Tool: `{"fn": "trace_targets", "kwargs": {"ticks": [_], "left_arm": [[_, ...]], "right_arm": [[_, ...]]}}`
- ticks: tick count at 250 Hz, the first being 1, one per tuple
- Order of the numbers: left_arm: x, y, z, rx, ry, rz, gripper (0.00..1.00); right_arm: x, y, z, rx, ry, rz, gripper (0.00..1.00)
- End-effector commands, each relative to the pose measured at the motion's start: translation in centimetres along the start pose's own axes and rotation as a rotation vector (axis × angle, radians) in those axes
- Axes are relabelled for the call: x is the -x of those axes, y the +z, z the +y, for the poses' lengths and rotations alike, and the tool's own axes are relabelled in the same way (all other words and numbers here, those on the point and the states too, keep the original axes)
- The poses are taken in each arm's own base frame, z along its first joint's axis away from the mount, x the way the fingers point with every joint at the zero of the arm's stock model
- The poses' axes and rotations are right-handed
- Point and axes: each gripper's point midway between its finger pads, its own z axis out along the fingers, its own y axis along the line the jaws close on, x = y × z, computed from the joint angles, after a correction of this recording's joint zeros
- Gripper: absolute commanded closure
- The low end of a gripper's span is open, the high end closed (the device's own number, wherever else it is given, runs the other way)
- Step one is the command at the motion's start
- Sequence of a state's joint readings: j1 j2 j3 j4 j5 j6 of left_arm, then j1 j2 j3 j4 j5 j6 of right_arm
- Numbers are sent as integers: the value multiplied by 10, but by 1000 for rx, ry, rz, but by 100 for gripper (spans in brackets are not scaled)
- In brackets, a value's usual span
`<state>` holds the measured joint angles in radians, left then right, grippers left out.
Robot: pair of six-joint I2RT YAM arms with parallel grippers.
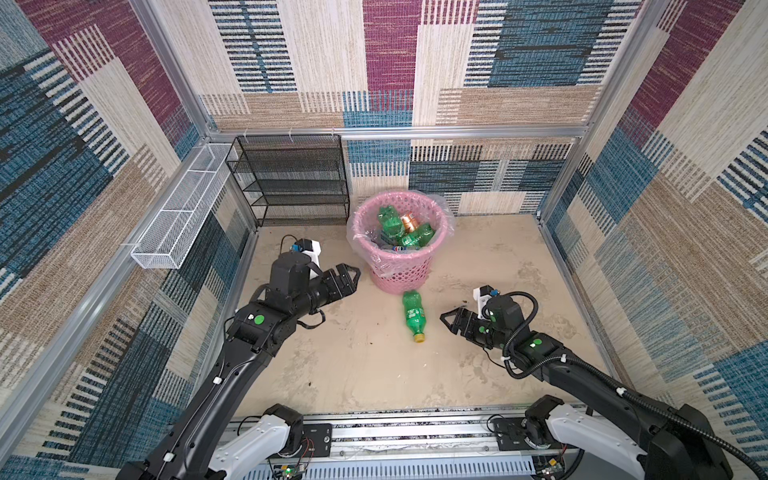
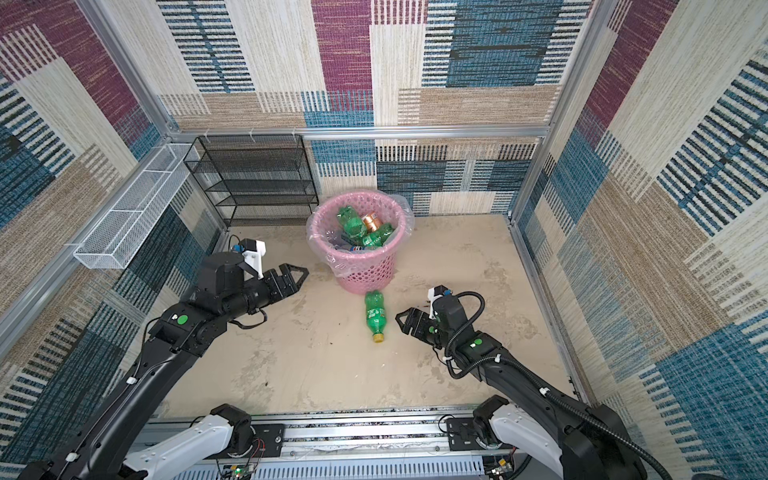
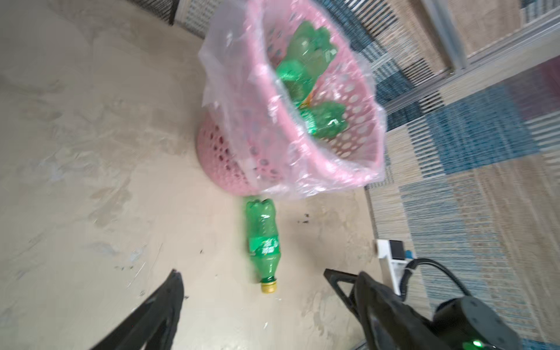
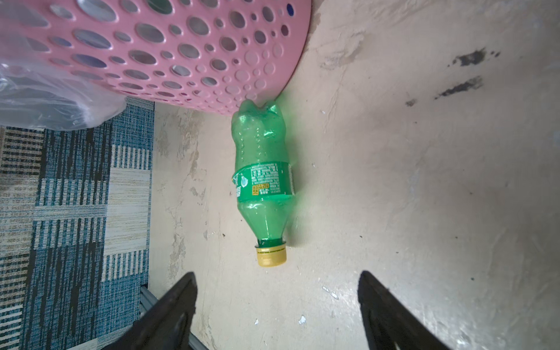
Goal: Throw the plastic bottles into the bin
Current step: 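Lift the Sprite bottle with the left gripper over the bin and release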
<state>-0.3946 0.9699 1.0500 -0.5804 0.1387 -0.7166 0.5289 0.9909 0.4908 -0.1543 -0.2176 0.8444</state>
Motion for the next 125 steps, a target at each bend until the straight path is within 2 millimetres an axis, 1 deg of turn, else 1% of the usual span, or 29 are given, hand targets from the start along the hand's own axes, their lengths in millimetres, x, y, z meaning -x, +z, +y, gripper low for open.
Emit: {"fn": "trace_targets", "kwargs": {"ticks": [1,17,51,89,125], "left_arm": [[-22,10,19,19,-54,40,11],[-38,17,33,43,-82,71,12],[-63,33,54,63,-127,123,13],[-86,49,65,59,-176,184,15],[-100,59,72,52,-212,217,16]], "right_arm": [[4,2,8,28,-6,-5,16],[4,4,10,32,-11,2,16],[4,9,12,37,-12,19,16],[4,17,14,47,-15,35,16],[4,27,16,51,-25,56,17]]}}
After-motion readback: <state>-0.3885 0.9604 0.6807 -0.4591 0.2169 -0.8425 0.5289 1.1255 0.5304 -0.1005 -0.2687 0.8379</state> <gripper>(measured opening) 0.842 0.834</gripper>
